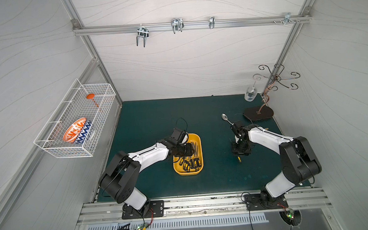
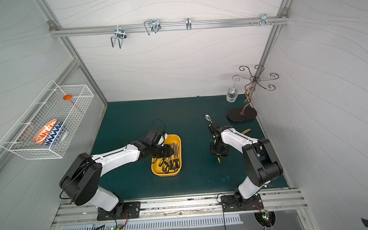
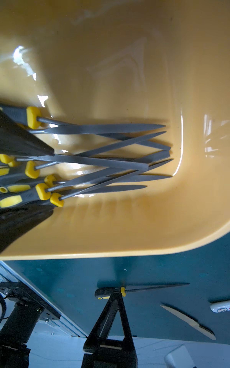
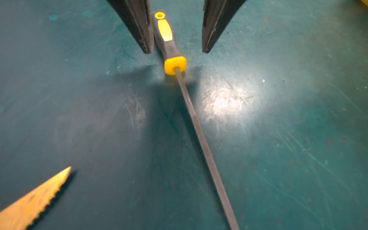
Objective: Put the file tool into the storage box
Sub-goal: Pick up the file tool from the center of the board.
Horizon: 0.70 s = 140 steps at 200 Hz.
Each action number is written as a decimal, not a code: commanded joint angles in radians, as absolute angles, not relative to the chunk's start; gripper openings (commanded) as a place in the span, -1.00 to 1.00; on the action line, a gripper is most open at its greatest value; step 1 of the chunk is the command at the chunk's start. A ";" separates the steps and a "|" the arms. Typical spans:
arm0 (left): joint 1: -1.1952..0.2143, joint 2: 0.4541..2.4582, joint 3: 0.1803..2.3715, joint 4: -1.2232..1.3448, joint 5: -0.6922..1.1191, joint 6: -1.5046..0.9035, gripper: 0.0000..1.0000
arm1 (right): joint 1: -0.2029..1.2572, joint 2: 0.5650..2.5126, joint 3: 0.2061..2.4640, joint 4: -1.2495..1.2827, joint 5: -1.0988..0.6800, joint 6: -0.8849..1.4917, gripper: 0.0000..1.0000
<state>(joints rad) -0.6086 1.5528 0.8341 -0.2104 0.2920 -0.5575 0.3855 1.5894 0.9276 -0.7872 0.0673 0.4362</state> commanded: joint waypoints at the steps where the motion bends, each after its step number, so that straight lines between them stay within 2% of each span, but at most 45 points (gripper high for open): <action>1: -0.605 1.536 0.848 -0.171 0.302 -0.558 -0.09 | 0.382 1.619 0.889 -0.799 0.030 0.431 -0.14; 18: -0.605 1.534 0.847 -0.170 0.300 -0.560 -0.09 | 0.395 1.640 0.864 -0.778 0.003 0.441 -0.25; 31: -0.605 1.530 0.845 -0.164 0.301 -0.564 -0.09 | 0.417 1.647 0.852 -0.764 0.000 0.444 -0.43; 57: -0.604 1.516 0.839 -0.132 0.327 -0.575 0.05 | 0.486 1.640 0.857 -0.745 -0.006 0.448 -0.73; 76: -0.599 1.500 0.845 -0.107 0.361 -0.584 0.14 | 0.526 1.578 0.848 -0.672 -0.095 0.454 -0.91; 108: -0.593 1.465 0.846 -0.031 0.441 -0.617 0.23 | 0.587 1.418 0.839 -0.511 -0.271 0.472 -0.96; 140: -0.592 1.446 0.844 0.015 0.480 -0.639 0.25 | 0.616 1.347 0.865 -0.424 -0.436 0.486 -0.95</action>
